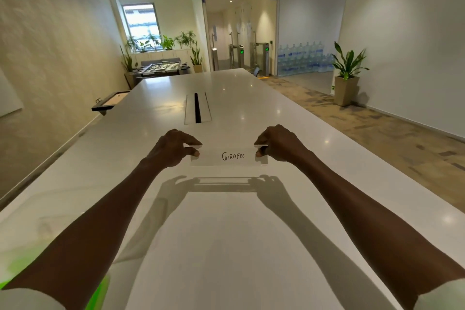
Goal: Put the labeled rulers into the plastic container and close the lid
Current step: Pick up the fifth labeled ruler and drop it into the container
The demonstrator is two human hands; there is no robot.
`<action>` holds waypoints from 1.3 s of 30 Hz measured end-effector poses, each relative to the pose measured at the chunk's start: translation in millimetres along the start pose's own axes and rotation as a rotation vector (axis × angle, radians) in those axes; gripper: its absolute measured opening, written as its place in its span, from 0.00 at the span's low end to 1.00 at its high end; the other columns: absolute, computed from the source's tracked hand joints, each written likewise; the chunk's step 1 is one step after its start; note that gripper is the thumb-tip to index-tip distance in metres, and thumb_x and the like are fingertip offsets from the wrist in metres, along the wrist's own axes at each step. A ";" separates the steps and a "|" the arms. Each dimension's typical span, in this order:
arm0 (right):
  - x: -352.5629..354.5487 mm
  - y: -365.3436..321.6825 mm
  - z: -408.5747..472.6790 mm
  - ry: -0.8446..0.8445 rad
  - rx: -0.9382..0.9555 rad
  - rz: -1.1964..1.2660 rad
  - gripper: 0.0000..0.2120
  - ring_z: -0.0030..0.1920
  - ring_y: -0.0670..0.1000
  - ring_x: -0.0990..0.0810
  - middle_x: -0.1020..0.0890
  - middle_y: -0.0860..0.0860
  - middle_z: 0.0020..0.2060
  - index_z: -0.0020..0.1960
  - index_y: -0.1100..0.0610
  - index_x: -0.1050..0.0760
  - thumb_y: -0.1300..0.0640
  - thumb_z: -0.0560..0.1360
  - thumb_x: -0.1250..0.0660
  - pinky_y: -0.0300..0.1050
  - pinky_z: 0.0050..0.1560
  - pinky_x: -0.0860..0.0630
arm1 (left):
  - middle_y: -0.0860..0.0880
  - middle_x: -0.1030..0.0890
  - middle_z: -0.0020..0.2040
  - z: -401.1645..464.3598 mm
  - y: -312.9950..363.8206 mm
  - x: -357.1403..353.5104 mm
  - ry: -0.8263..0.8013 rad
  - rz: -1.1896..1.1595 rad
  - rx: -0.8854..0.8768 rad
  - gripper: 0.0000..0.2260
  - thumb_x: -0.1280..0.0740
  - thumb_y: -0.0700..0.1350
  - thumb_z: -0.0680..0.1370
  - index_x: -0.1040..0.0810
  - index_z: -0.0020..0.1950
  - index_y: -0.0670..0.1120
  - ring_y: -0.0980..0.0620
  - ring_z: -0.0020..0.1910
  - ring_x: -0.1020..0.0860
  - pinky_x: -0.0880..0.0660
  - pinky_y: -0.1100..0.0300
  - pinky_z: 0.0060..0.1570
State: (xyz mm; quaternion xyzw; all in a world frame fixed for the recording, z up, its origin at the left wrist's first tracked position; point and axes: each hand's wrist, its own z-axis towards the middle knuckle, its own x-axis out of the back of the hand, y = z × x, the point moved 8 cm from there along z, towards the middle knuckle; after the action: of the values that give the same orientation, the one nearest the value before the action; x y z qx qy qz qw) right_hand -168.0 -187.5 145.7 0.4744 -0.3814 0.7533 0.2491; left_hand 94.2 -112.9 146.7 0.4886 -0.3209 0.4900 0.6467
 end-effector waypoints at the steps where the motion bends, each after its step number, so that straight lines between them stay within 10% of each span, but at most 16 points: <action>1: -0.8 -12.5 1.0 0.003 0.014 0.000 0.17 0.56 0.55 0.20 0.16 0.51 0.55 0.56 0.53 0.17 0.54 0.68 0.23 0.44 0.46 0.28 | 0.51 0.17 0.57 -6.5 -6.8 9.1 0.006 0.007 -0.001 0.12 0.26 0.48 0.71 0.16 0.55 0.52 0.49 0.58 0.25 0.30 0.54 0.60; 39: -128.7 -359.0 -8.1 -0.123 0.344 0.040 0.18 0.54 0.56 0.19 0.15 0.56 0.52 0.58 0.57 0.18 0.53 0.70 0.25 0.51 0.52 0.20 | 0.44 0.18 0.58 -227.6 -263.6 171.1 0.037 0.056 0.324 0.14 0.25 0.42 0.69 0.16 0.54 0.47 0.46 0.58 0.22 0.30 0.55 0.57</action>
State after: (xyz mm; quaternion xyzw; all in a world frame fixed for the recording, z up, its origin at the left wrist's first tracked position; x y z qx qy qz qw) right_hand 147.2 27.2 148.6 0.5475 -0.2707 0.7818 0.1255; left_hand 383.1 146.1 143.9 0.5683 -0.2391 0.5620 0.5515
